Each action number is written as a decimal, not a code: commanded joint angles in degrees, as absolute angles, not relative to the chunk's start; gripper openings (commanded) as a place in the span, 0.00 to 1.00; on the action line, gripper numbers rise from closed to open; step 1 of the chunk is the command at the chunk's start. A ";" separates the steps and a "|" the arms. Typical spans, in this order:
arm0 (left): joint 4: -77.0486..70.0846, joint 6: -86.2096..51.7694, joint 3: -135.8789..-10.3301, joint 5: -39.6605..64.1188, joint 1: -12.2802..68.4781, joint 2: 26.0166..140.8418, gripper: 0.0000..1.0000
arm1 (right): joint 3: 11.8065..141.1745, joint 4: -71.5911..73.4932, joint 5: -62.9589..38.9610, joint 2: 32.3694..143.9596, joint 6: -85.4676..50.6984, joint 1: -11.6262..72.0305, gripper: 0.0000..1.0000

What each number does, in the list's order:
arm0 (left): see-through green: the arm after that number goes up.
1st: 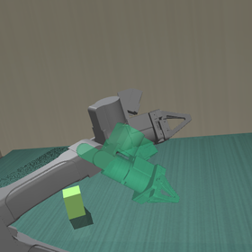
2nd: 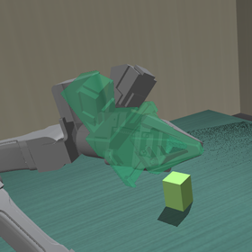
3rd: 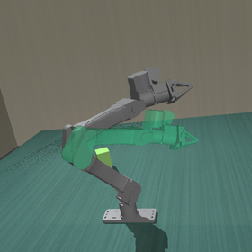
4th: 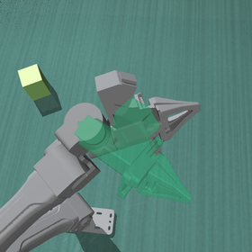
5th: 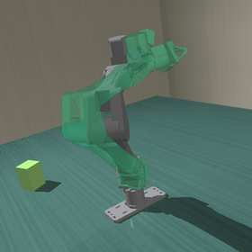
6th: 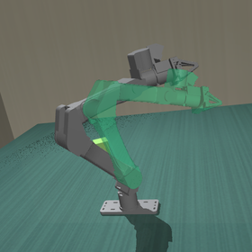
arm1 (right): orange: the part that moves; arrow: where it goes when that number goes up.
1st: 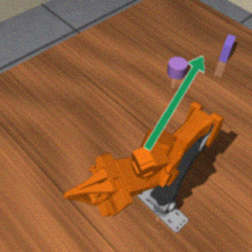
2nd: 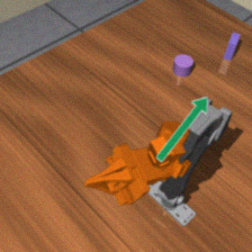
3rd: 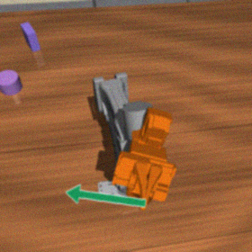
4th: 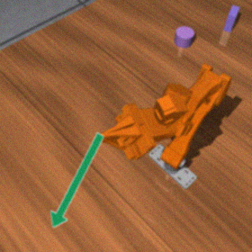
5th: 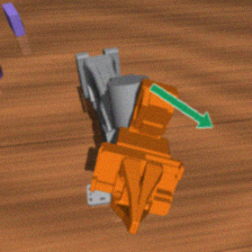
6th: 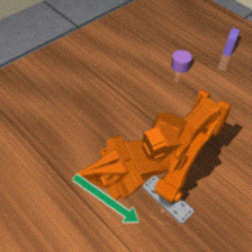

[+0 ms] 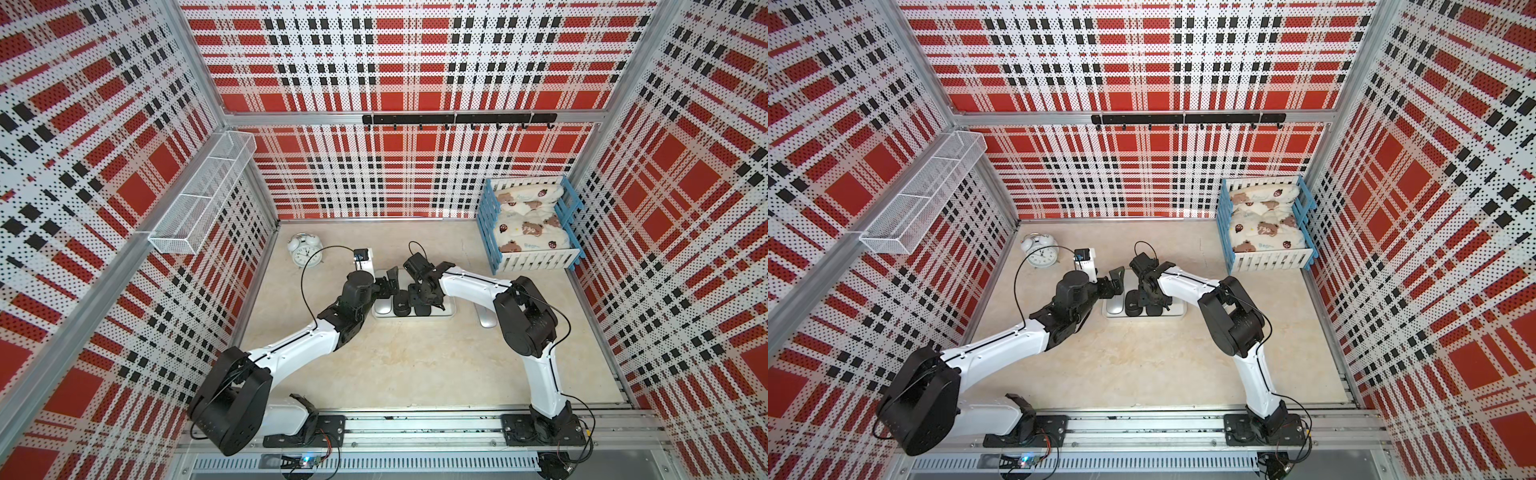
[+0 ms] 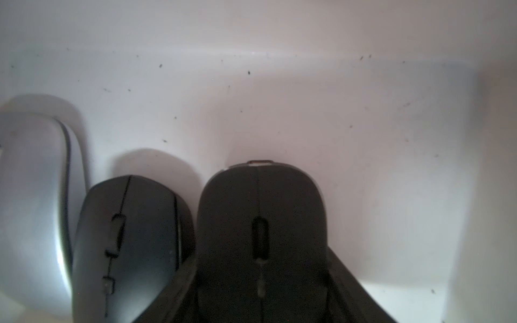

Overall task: Put the mouse in the storage box
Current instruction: Place the mouse in the storage box.

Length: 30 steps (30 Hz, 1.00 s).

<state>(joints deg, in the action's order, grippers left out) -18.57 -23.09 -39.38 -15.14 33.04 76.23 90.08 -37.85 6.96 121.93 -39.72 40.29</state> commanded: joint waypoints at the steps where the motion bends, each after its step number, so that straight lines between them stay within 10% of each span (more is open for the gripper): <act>1: -18.77 -22.50 -38.76 -16.09 33.14 74.45 0.98 | 90.69 -37.79 8.50 122.67 -40.97 40.67 0.60; 10: -19.25 -22.37 -39.71 -15.34 33.22 76.03 0.97 | 95.02 -40.51 13.52 115.97 -37.25 40.83 0.82; 18: -19.45 -21.85 -41.51 -14.29 33.87 77.72 0.97 | 98.77 -44.53 15.02 109.21 -34.69 40.60 0.82; 30: -19.84 -8.38 -50.26 9.79 44.87 85.67 0.99 | 64.22 -40.90 9.92 82.42 -23.27 20.55 0.80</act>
